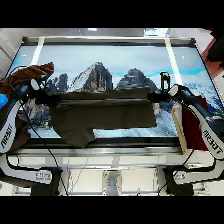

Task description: Fold the shirts.

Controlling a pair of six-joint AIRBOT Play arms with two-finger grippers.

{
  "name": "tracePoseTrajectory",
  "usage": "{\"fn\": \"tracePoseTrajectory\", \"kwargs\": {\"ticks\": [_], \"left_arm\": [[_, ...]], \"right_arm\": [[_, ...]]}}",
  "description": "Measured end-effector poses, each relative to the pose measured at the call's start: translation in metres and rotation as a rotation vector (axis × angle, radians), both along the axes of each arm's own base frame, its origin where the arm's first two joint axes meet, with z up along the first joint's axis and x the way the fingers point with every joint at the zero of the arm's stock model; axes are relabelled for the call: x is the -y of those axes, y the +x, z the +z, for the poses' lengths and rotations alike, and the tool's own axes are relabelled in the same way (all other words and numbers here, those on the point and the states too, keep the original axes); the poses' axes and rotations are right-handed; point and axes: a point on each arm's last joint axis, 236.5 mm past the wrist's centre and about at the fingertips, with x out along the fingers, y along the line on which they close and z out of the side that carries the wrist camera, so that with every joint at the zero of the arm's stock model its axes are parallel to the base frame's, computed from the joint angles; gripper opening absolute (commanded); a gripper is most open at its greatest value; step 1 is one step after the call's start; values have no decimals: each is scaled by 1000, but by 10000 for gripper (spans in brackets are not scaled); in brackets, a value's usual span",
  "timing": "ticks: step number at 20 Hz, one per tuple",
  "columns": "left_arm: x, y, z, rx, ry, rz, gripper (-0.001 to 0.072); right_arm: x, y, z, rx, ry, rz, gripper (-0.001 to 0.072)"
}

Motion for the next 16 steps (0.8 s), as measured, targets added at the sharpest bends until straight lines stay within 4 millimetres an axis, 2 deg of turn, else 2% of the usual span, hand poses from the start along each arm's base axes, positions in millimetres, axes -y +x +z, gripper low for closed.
{"fn": "tracePoseTrajectory", "kwargs": {"ticks": [4, 9, 10, 11, 12, 13, 16], "left_arm": [[1, 1, 0, 6, -5, 10, 11], [3, -8, -2, -36, -16, 5, 10], [3, -13, -3, -55, -12, 2, 22], [2, -18, -3, -76, -11, -2, 206], [2, -22, -4, -95, -8, -6, 610], [1, -26, -4, -110, -4, -12, 692], [1, -26, 5, -123, -3, -26, 703]], "right_arm": [[1, -3, -4, -19, -3, -4, 28], [1, -23, -14, -110, -12, 23, 33], [1, -27, -16, -125, -18, 29, 110], [1, -30, -17, -138, -20, 33, 319], [2, -31, -17, -142, -22, 36, 434], [1, -33, -18, -152, -19, 39, 434], [-3, -36, -8, -164, -4, 45, 434]]}}
